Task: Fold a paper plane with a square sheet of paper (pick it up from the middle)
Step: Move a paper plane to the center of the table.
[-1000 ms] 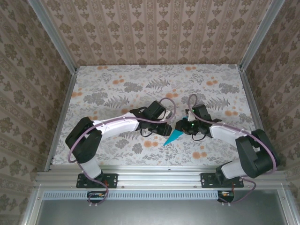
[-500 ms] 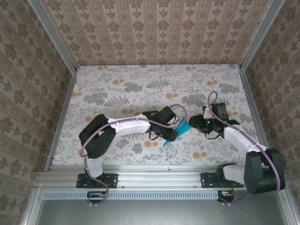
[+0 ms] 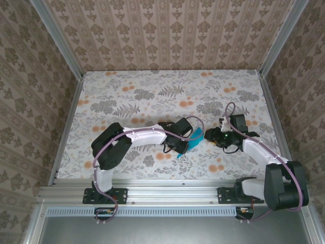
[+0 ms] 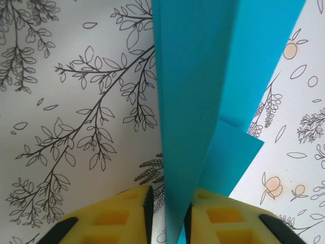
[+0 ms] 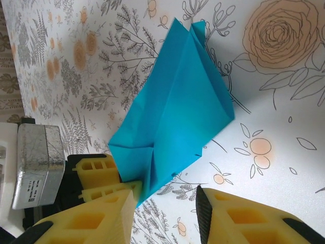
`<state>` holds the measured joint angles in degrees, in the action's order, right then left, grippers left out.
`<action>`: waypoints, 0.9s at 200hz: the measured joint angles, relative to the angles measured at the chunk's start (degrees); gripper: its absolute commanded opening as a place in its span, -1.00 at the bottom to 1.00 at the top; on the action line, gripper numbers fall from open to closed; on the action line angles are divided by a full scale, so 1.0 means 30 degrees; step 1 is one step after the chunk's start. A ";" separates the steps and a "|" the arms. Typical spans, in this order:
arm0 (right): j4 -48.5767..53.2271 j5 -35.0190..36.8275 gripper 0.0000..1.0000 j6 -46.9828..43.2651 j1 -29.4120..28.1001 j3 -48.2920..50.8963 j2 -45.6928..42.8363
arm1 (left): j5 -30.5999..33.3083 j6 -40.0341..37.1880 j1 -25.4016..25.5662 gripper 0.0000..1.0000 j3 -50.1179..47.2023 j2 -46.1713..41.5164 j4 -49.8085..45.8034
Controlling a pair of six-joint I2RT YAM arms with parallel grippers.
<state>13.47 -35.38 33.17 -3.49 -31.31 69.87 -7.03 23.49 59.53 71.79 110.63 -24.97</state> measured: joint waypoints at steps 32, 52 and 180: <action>-0.0568 -0.0597 -0.19 0.0350 0.0007 0.0488 0.0255 | -0.0073 0.0022 -0.0109 -0.80 -0.0007 0.0000 0.0022; -0.1333 -0.1137 -0.17 0.0925 0.0000 0.0911 0.0539 | -0.0401 0.0102 -0.0321 -0.89 -0.0066 0.0000 0.0211; -0.6033 -0.1770 0.09 0.4532 -0.3104 0.1960 0.3402 | -0.3366 0.1129 -0.1377 -0.96 -0.2076 -0.1093 0.2674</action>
<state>-4.62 -40.69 46.76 -12.80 -25.43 80.07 -17.12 26.87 55.40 65.56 107.35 -16.95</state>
